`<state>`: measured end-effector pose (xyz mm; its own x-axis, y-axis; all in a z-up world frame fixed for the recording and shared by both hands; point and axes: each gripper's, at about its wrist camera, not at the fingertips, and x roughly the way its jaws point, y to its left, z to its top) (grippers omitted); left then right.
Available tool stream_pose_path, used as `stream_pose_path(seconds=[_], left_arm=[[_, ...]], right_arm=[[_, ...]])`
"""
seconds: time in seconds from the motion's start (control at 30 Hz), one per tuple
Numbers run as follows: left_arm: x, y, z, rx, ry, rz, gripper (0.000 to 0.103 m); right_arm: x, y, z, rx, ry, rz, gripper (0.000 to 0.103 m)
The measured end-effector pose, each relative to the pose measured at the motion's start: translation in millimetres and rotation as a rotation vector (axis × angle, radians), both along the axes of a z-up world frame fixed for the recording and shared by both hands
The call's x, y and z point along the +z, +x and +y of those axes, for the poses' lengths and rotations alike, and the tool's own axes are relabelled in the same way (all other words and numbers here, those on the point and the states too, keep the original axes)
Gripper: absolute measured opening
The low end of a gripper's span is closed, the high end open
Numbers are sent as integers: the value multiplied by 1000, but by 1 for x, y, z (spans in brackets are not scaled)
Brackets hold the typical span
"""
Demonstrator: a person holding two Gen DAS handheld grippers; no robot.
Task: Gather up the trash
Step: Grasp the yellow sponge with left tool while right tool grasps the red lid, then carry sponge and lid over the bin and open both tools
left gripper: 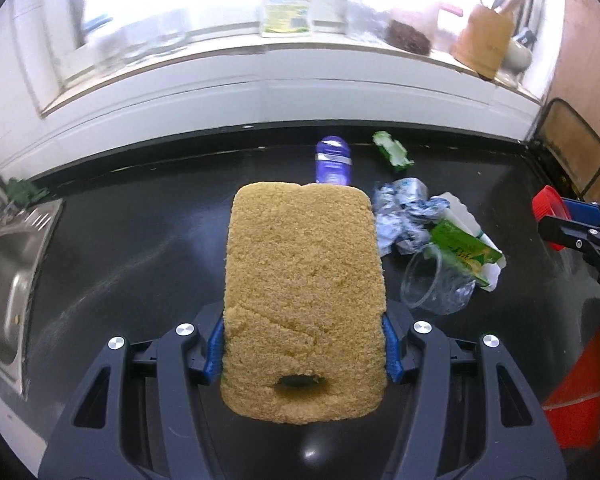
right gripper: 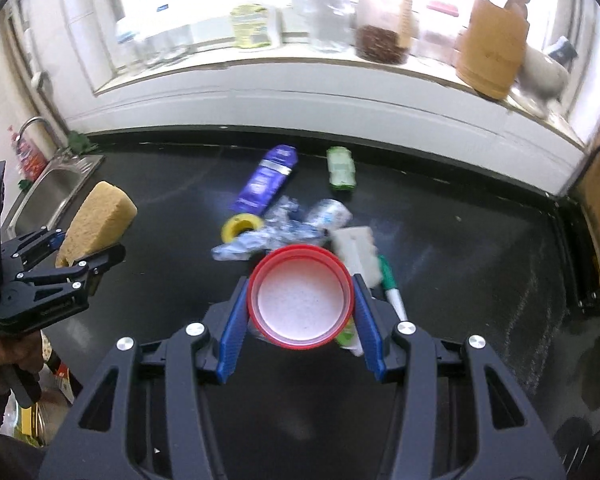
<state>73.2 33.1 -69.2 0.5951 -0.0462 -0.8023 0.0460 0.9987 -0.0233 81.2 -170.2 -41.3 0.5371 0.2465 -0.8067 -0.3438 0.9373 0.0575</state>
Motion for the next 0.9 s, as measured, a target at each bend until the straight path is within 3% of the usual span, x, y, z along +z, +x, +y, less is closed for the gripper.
stream_pose_path(seconds=[0.2,0.43,0.63,0.77,0.9], left_arm=[[13,-51,60,136,7,-31,58],[7,-164,157,412,41,-2,58],[-37,-281,234,675,-17,69,58],[-79,-339,264,783,-67,111,58],[-122,-375,284,829,-112,145,58]], right_arm=[[7,-11,77,171,17,-10,49],[-3,-59,230,509,66,39,49],[-36,-137,362,806,82,166,49],[-67,-193,429,951,55,233,49],[-103,-232,475,1013,8,278,49]])
